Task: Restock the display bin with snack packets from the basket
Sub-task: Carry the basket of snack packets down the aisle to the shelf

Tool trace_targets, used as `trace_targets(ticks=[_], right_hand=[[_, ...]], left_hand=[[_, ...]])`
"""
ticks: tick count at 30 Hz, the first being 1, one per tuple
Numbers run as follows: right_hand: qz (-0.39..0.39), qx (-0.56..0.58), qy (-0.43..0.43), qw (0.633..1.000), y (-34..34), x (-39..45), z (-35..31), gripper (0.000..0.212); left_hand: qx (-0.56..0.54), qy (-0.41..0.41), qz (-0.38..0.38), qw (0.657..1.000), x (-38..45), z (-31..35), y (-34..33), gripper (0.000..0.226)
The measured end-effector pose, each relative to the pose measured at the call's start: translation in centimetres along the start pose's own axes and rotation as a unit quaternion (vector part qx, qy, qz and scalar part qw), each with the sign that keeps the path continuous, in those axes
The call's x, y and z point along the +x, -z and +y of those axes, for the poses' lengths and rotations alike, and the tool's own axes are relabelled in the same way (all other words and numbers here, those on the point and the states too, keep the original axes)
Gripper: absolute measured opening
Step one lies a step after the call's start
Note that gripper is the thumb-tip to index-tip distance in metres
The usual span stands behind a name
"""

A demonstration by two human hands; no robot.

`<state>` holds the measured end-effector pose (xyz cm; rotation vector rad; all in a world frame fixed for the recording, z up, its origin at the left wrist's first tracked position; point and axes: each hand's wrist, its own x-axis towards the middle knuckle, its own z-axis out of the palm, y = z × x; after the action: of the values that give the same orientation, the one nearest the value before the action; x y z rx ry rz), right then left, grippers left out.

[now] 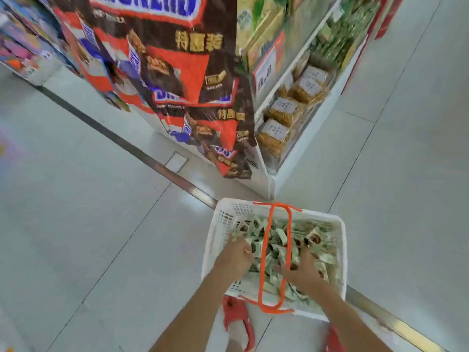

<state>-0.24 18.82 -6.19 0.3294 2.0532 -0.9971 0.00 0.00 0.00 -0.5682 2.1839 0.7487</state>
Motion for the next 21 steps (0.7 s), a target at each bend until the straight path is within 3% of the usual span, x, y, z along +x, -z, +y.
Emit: trace_targets(ticks=[4,6,8,10,13,14,16,17,19,21], right_hand=[[-0.028,-0.030,-0.056,0.998,-5.7,3.7,1.6,0.139],[0.011,-0.014,-0.098,0.995,-8.2,5.0,2.2,0.137],[0.067,0.004,-0.110,0.992,-9.4,6.0,2.9,0.121],[0.109,0.030,-0.057,0.992,-10.2,6.7,3.8,0.104],[0.097,0.144,-0.039,0.984,-10.6,6.4,4.7,0.111],[0.096,0.174,-0.052,0.979,-10.5,6.2,4.7,0.101],[0.088,0.241,-0.064,0.964,-10.2,5.5,4.2,0.038],[0.078,0.282,-0.075,0.953,-9.9,5.2,3.6,0.007],[0.045,0.314,-0.112,0.942,-9.8,5.1,3.1,0.023],[0.030,0.340,-0.142,0.929,-9.4,4.9,2.7,0.030]], left_hand=[[-0.043,0.035,-0.046,0.997,5.1,-0.7,-4.8,0.044],[-0.071,0.054,-0.064,0.994,6.9,-1.0,-6.9,0.059],[-0.057,0.045,-0.083,0.994,8.1,-1.2,-8.8,0.055],[-0.059,0.049,-0.088,0.993,8.8,-1.5,-10.1,0.047],[-0.106,0.050,-0.048,0.992,9.2,-1.6,-10.1,0.021],[-0.136,0.052,-0.044,0.988,9.3,-1.6,-9.9,0.015],[-0.177,0.054,-0.049,0.981,9.2,-1.6,-9.6,0.014],[-0.187,0.059,-0.053,0.979,9.1,-1.3,-9.5,0.025],[-0.233,0.080,-0.088,0.965,8.7,-0.7,-9.7,0.044],[-0.260,0.097,-0.130,0.952,8.0,0.7,-9.6,0.029]])
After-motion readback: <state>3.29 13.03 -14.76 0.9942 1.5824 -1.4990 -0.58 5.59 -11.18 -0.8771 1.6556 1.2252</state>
